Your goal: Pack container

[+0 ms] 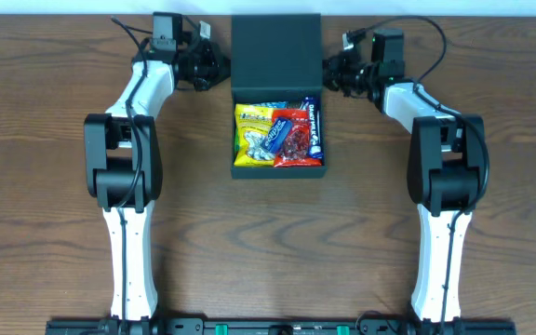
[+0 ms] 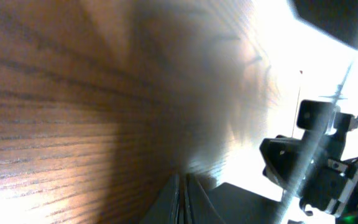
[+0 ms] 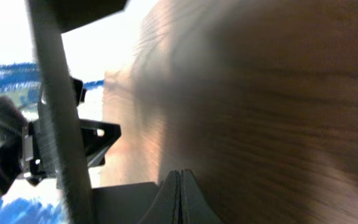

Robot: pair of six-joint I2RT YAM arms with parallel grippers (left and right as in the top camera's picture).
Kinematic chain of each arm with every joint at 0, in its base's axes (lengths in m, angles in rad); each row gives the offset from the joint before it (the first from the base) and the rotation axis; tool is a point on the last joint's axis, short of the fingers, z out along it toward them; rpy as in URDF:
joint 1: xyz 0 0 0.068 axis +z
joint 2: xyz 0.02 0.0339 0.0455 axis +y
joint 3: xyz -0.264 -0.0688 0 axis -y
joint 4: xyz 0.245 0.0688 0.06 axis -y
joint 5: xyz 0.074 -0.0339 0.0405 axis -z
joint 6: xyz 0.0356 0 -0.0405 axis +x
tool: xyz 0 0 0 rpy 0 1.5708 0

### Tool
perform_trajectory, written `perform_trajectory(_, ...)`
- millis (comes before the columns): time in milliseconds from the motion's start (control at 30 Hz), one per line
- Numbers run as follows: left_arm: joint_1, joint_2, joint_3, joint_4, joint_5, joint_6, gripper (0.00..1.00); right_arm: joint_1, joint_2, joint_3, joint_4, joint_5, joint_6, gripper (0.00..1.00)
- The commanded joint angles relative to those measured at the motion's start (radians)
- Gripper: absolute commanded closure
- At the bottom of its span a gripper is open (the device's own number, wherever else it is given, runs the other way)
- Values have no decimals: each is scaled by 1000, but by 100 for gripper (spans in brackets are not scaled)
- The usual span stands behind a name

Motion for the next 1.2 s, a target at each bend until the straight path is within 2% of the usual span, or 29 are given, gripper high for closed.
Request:
perform_trajectory(0, 6, 9, 98, -63, 49, 110, 94, 3, -11, 117, -48, -98, -79, 99)
perform_trajectory(267, 42, -37, 242, -270, 49, 281, 94, 3, -22, 356, -511, -71, -411, 98)
perform_trajectory(467, 63, -116, 246, -375, 41, 426, 94, 6, -71, 404, -740, -43, -619, 99)
perform_trajectory(667, 84, -199, 246, -441, 40, 553, 94, 6, -167, 404, -901, 64, -788, 99)
perform_trajectory(833, 86, -246, 246, -482, 9, 629, 94, 6, -218, 404, -977, 151, -838, 99)
perform_trajectory(1167, 86, -289, 246, -625, -14, 792, 94, 6, -237, 404, -1124, 158, -975, 99)
